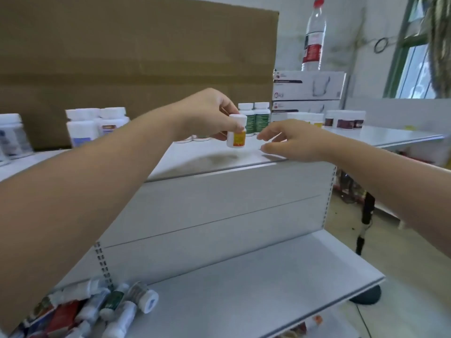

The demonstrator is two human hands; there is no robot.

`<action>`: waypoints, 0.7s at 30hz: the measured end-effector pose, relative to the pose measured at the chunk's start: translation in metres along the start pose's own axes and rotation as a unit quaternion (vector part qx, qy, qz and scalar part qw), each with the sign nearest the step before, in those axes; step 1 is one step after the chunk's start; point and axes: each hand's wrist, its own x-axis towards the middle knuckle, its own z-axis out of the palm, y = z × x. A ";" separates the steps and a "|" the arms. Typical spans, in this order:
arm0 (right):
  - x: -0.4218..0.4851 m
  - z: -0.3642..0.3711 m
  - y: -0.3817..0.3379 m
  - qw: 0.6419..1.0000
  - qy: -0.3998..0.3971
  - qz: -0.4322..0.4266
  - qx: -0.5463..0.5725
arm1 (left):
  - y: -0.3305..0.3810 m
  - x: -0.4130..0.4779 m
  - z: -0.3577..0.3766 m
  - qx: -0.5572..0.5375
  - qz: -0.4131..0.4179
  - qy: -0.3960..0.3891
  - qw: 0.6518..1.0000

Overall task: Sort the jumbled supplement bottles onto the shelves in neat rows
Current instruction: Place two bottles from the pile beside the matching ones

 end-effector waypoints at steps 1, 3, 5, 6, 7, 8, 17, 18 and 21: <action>0.004 -0.006 0.018 1.000 -0.001 -0.002 -0.004 | 0.006 0.013 0.011 0.000 -0.003 0.003 1.000; 0.013 -0.018 0.057 1.000 -0.006 -0.006 -0.010 | 0.019 0.039 0.033 0.000 -0.008 0.011 1.000; 0.021 -0.032 0.092 1.000 -0.013 -0.011 -0.011 | 0.032 0.064 0.054 0.001 -0.012 0.019 1.000; 0.025 -0.039 0.110 1.000 -0.015 -0.013 -0.010 | 0.039 0.076 0.066 0.001 -0.015 0.022 1.000; 0.029 -0.045 0.127 1.000 -0.018 -0.015 -0.012 | 0.046 0.088 0.077 0.002 -0.019 0.025 1.000; 0.033 -0.051 0.143 1.000 -0.021 -0.015 -0.014 | 0.052 0.101 0.087 0.003 -0.023 0.025 0.999; 0.073 -0.075 0.241 0.998 -0.041 -0.041 -0.021 | 0.077 0.191 0.143 0.053 -0.061 0.017 0.997; 0.076 -0.074 0.246 0.998 -0.046 -0.044 -0.025 | 0.077 0.197 0.147 0.056 -0.065 0.019 0.996; 0.082 -0.070 0.257 0.996 -0.058 -0.054 -0.047 | 0.075 0.209 0.154 0.062 -0.075 0.022 0.995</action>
